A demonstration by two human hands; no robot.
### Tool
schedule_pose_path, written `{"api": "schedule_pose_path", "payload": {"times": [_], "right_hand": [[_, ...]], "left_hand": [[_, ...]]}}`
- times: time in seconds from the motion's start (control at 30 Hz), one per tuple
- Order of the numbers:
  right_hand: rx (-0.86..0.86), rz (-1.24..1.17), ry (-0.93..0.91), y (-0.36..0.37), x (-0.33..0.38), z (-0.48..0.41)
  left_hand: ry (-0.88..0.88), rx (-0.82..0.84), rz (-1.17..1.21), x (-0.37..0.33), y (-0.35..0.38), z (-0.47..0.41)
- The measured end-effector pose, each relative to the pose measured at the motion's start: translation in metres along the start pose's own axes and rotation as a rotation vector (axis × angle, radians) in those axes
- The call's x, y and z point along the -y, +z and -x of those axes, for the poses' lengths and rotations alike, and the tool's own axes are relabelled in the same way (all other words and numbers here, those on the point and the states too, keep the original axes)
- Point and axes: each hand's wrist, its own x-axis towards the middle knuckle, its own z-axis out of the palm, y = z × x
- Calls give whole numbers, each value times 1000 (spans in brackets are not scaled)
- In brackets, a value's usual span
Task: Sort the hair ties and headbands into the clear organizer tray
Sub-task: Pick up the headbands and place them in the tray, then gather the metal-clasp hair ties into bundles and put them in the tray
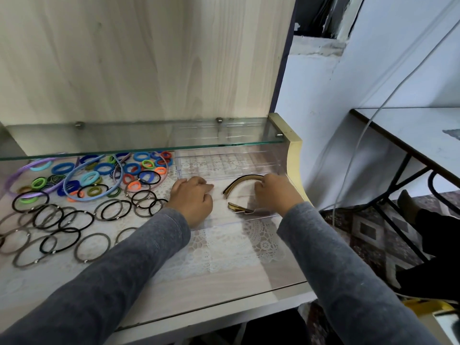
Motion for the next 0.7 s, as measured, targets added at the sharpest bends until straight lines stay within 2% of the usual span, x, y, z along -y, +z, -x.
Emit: {"api": "schedule_pose_path", "payload": {"times": [0.33,0.53,0.63,0.7], "right_hand": [[-43,-45,28,-1,-23,-3],[-29,-41,-3,5,-16,0],[-30,-51,-32,8,-3,6],[-70,-40,-75,10,8,11]], "left_hand": [[4,65,-23,0,-4,-1],[34,193,-106,-7,-18,5],[43,226,-31,-7,-26,7],[71,162,35,-2,-31,13]]}}
